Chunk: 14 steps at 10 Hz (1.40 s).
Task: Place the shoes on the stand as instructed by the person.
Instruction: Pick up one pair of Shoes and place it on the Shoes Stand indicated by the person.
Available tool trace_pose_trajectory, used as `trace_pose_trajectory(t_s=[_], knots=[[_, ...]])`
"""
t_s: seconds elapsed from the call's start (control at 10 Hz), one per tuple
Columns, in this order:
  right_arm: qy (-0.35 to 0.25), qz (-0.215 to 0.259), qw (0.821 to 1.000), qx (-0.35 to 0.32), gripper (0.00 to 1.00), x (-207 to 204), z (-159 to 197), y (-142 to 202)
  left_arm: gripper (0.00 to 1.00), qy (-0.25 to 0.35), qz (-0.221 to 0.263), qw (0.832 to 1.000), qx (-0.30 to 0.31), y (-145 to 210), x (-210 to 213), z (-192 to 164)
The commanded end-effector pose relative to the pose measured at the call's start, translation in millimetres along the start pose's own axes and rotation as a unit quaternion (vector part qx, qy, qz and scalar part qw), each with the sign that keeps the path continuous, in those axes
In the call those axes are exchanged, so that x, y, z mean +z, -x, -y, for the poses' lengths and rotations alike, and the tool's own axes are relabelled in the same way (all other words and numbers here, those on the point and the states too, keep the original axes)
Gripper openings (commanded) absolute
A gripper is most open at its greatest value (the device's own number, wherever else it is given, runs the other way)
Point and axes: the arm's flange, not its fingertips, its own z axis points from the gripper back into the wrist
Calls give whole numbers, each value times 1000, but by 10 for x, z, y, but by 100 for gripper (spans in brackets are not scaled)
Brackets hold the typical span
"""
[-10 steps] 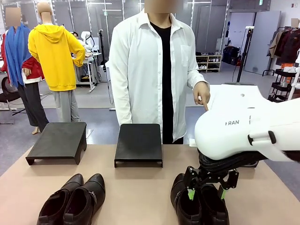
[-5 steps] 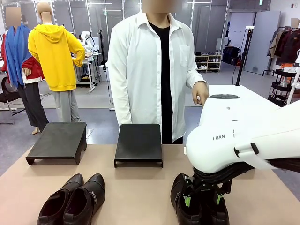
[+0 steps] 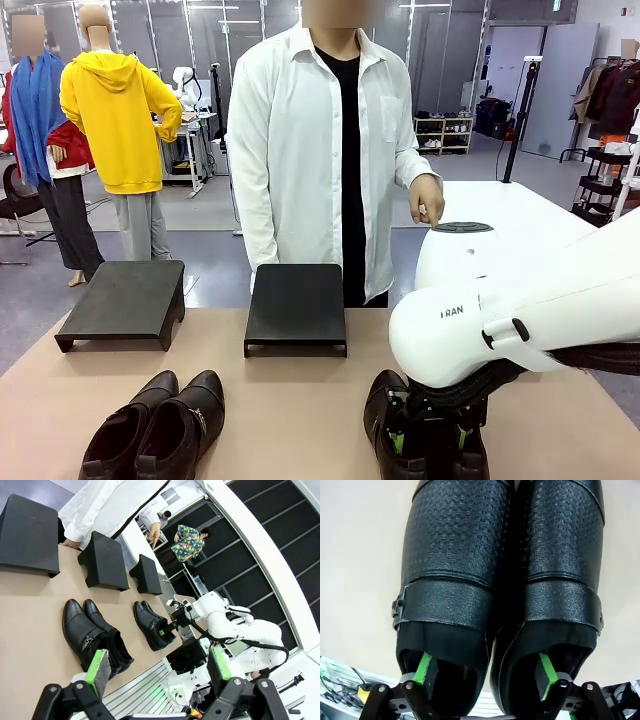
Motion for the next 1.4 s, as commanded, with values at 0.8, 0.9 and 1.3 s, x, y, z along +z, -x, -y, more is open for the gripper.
trace_pose_trajectory(t_s=[0.8,0.9,1.3], knots=[[12,15,999,-34,0,-153,23,151,100,4,-4,1000,-5,2,9,10],[12,15,999,-37,0,-145,35,141,100,4,-4,1000,-5,2,9,10],[-2,46,998,-32,0,289,105,71,100,4,-4,1000,-5,2,9,10]])
